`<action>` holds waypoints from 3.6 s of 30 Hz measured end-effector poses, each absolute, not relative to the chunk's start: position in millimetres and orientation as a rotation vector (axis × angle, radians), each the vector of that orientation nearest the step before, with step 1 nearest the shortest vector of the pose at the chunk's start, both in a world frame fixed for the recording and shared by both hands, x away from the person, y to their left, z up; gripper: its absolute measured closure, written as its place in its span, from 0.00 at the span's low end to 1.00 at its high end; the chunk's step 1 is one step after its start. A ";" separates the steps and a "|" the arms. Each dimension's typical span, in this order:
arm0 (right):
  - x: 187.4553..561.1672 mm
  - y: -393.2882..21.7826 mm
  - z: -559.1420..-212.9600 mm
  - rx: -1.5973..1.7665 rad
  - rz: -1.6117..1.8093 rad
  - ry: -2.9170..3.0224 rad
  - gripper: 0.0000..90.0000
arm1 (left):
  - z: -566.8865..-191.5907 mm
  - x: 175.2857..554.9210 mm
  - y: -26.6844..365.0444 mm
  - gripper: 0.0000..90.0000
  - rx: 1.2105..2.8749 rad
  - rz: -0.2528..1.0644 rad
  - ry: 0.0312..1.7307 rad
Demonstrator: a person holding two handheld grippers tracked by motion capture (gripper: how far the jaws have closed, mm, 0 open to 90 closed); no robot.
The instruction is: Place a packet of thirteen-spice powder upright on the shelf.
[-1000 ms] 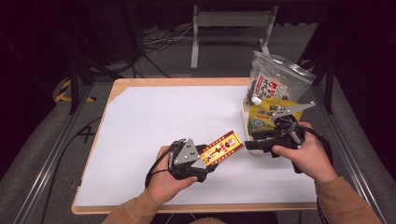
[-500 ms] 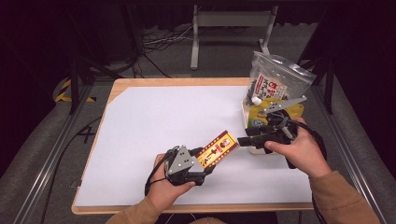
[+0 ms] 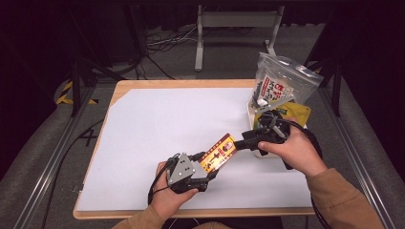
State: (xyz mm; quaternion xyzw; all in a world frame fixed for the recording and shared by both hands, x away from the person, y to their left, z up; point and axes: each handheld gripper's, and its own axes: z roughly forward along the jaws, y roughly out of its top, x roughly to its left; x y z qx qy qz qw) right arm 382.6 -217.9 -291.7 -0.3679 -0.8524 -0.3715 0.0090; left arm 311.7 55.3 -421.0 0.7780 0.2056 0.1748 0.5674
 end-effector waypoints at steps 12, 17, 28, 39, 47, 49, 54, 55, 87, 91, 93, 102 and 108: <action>396.1 -198.4 -308.8 -1.140 -1.071 -2.610 0.46 | -420.3 310.8 59.6 0.36 1.792 0.418 0.491; 399.1 -192.9 -314.1 -1.130 -1.050 -2.579 0.47 | -419.7 310.3 60.7 0.36 1.787 0.426 0.492; 402.7 -195.2 -317.5 -1.105 -1.071 -2.469 0.58 | -419.7 310.5 59.6 0.36 1.796 0.426 0.492; 399.9 -195.3 -311.5 -1.051 -1.098 -2.462 0.69 | -422.5 310.9 56.0 0.36 1.830 0.426 0.492; 396.7 -192.9 -308.3 -1.031 -1.087 -2.483 0.72 | -424.2 312.3 53.7 0.33 1.841 0.399 0.495; 395.2 -191.4 -306.4 -1.022 -1.089 -2.496 0.73 | -424.6 312.7 53.1 0.33 1.840 0.393 0.495; 390.7 -188.0 -298.4 -0.969 -1.097 -2.544 0.75 | -422.6 314.7 53.8 0.31 1.836 0.345 0.481; 389.9 -188.0 -296.4 -0.963 -1.099 -2.557 0.76 | -421.8 315.4 53.8 0.30 1.846 0.327 0.482; 383.2 -238.6 -232.3 -0.780 -1.050 -2.990 0.76 | -404.2 342.9 121.4 0.12 1.832 0.354 0.630; 385.3 -246.7 -227.1 -0.760 -1.024 -3.036 0.76 | -402.8 345.3 130.6 0.12 1.825 0.371 0.656; 386.4 -250.9 -224.7 -0.742 -1.002 -3.064 0.76 | -402.6 346.7 134.9 0.12 1.824 0.384 0.666; 391.5 -267.6 -216.6 -0.695 -0.948 -3.105 0.76 | -402.6 348.8 150.3 0.12 1.813 0.408 0.722; 395.0 -275.0 -212.6 -0.663 -0.905 -3.154 0.76 | -402.8 348.3 157.2 0.12 1.804 0.420 0.744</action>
